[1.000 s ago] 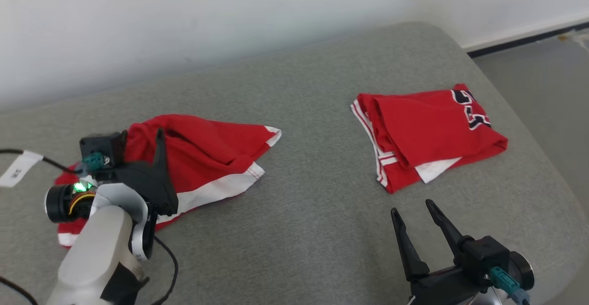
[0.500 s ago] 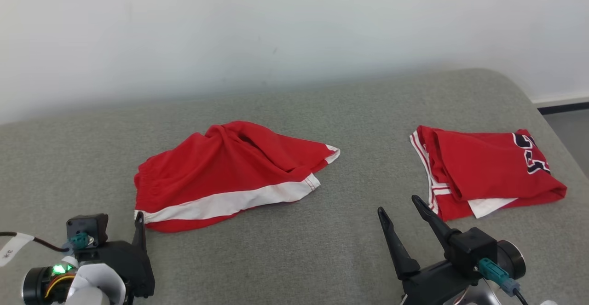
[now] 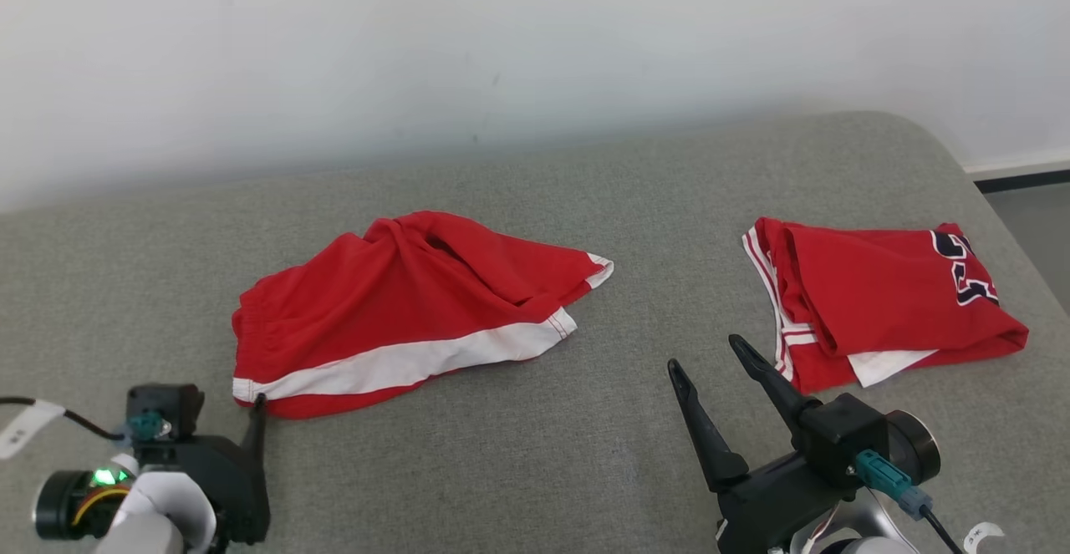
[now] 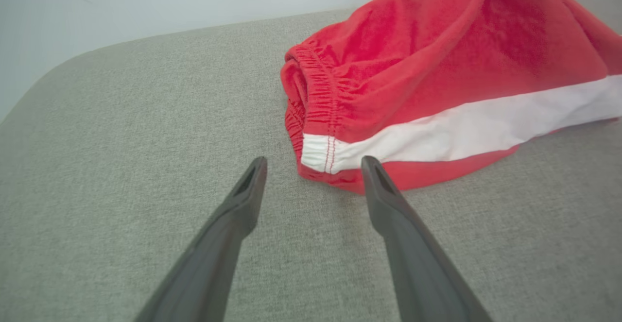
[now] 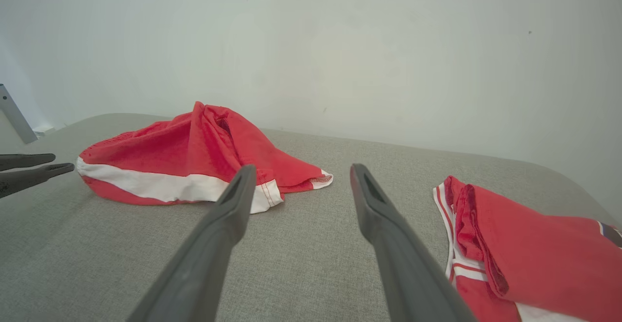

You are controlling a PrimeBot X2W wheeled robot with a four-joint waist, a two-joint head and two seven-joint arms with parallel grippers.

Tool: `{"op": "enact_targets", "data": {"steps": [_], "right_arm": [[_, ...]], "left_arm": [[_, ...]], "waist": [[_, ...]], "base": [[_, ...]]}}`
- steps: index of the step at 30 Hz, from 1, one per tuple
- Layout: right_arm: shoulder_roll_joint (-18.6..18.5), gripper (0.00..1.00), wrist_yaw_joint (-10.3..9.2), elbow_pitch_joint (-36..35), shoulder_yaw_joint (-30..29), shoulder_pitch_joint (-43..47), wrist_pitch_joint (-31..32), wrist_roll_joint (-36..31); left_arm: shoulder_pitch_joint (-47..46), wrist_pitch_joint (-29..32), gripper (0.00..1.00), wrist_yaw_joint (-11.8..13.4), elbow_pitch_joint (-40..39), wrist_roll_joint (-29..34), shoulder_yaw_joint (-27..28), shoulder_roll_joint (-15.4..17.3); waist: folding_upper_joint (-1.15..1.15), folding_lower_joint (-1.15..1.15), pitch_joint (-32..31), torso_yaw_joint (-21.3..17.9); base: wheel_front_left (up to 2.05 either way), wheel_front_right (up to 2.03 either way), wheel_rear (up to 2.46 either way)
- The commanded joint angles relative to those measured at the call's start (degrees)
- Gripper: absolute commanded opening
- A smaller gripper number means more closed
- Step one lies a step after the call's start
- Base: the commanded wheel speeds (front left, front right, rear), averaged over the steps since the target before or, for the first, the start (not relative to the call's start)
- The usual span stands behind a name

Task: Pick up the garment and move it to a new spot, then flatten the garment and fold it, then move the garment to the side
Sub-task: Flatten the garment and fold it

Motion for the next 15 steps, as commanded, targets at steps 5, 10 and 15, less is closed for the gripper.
{"op": "enact_targets", "data": {"steps": [5,10,15], "right_arm": [[-0.6,1.0,-0.15,-0.4,0.5,-1.1,0.3,0.0],[-0.7,1.0,-0.15,-0.7,0.7,-2.0,0.4,-0.4],[-0.8,1.0,-0.15,-0.4,2.3,-3.8,0.9,-0.2]], "left_arm": [[-3.5,0.5,1.0,-1.9,3.1,-0.6,-0.3,0.9],[-5.9,1.4,0.77,-3.0,6.3,-0.8,-1.0,0.6],[-7.3,1.5,0.0,-2.7,8.0,-0.9,-1.4,-0.4]], "waist": [[0.0,0.0,2.0,-1.1],[0.0,0.0,3.5,-1.2],[0.0,0.0,4.5,-0.4]], "base": [[0.0,0.0,0.0],[0.0,0.0,0.0],[0.0,0.0,0.0]]}}
